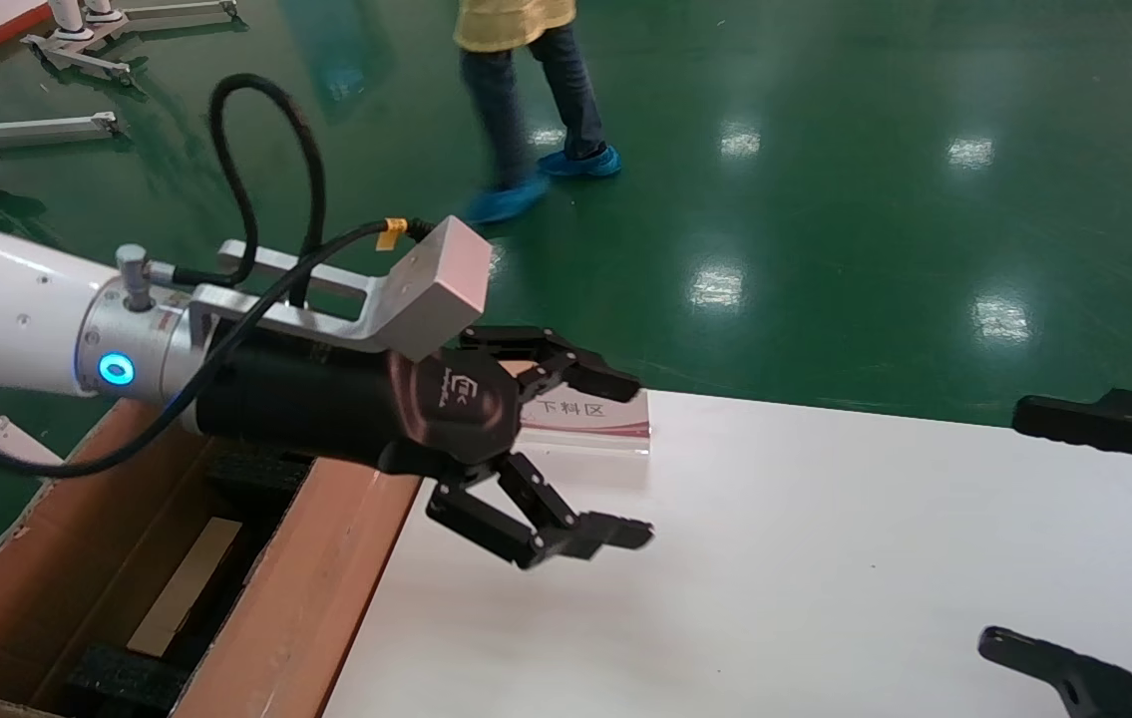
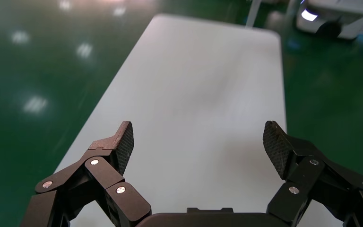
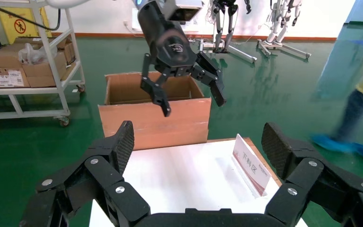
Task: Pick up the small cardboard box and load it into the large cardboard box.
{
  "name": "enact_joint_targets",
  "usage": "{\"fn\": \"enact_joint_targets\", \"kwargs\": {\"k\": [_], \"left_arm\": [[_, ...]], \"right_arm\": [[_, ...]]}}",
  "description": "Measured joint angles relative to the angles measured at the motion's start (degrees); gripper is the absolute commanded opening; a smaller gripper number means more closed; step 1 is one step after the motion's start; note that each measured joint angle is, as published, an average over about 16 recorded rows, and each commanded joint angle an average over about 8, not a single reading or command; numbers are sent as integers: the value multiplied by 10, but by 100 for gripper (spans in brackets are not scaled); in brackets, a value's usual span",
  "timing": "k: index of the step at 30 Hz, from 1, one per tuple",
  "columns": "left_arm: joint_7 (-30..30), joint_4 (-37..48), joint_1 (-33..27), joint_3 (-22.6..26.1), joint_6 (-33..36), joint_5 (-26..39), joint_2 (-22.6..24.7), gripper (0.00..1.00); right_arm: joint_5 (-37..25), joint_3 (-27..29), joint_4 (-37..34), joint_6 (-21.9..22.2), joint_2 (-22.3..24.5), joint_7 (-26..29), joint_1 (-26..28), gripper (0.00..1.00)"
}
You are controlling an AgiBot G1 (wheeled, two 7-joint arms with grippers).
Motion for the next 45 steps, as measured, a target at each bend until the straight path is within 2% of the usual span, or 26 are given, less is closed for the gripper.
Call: {"fn": "enact_joint_targets", "kwargs": {"k": [13,20,27,45], "left_arm": [[96,-3,195,-229,50,-63,38,100],[126,-3,265,-311,67,-85,52,100],[134,-3,284,-334,72,-91,56,100],[128,-3,264,-310,67,-85,52,100]], "right_arm": [[0,0,0,0,0,0,0,100],[0,0,0,0,0,0,0,100],[0,0,0,0,0,0,0,100],[0,0,0,0,0,0,0,100]]}}
